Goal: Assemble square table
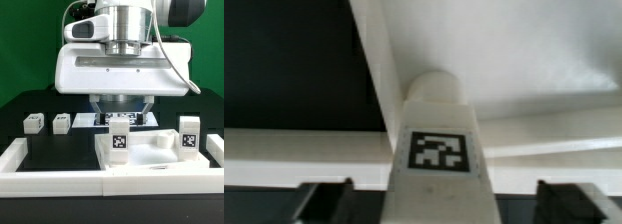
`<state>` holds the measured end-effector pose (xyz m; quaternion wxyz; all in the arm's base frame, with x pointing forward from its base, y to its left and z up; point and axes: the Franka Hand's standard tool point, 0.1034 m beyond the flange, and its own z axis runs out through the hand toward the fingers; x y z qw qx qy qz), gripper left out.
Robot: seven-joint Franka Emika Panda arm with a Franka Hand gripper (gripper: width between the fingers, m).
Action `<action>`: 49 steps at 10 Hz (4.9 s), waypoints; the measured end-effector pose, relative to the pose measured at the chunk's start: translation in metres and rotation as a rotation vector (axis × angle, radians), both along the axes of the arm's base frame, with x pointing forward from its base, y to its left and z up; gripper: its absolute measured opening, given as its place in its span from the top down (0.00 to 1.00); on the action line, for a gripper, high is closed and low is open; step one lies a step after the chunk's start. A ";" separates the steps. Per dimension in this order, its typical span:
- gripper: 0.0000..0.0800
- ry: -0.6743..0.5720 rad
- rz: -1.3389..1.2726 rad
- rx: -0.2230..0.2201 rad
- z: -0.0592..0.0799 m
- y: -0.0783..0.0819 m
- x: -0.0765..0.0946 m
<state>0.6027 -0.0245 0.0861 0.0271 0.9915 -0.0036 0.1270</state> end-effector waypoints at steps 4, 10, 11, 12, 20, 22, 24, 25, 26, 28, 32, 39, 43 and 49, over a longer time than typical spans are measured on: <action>0.19 0.000 0.000 0.000 0.000 0.000 0.000; 0.19 0.095 0.010 0.028 0.005 -0.014 0.004; 0.19 0.121 0.000 0.040 0.005 -0.016 0.003; 0.19 0.121 -0.007 0.042 0.006 -0.015 0.004; 0.19 0.130 -0.016 0.045 -0.002 -0.004 0.003; 0.56 0.130 -0.015 0.045 -0.002 -0.003 0.003; 0.64 0.130 -0.015 0.045 -0.002 -0.003 0.003; 0.64 0.130 -0.015 0.045 -0.002 -0.003 0.003; 0.64 0.129 -0.038 0.050 -0.002 -0.003 0.003; 0.64 0.129 -0.041 0.051 -0.002 -0.003 0.003; 0.64 0.106 -0.373 0.120 -0.003 -0.001 0.003; 0.63 0.056 -1.042 0.266 -0.003 0.015 0.005; 0.63 0.056 -1.363 0.363 -0.003 0.022 0.005; 0.62 0.064 -1.584 0.436 -0.004 0.029 0.005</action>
Offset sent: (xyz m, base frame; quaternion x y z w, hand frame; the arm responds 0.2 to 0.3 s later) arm 0.0000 0.0000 0.0000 0.0000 0.0000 0.0000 1.0000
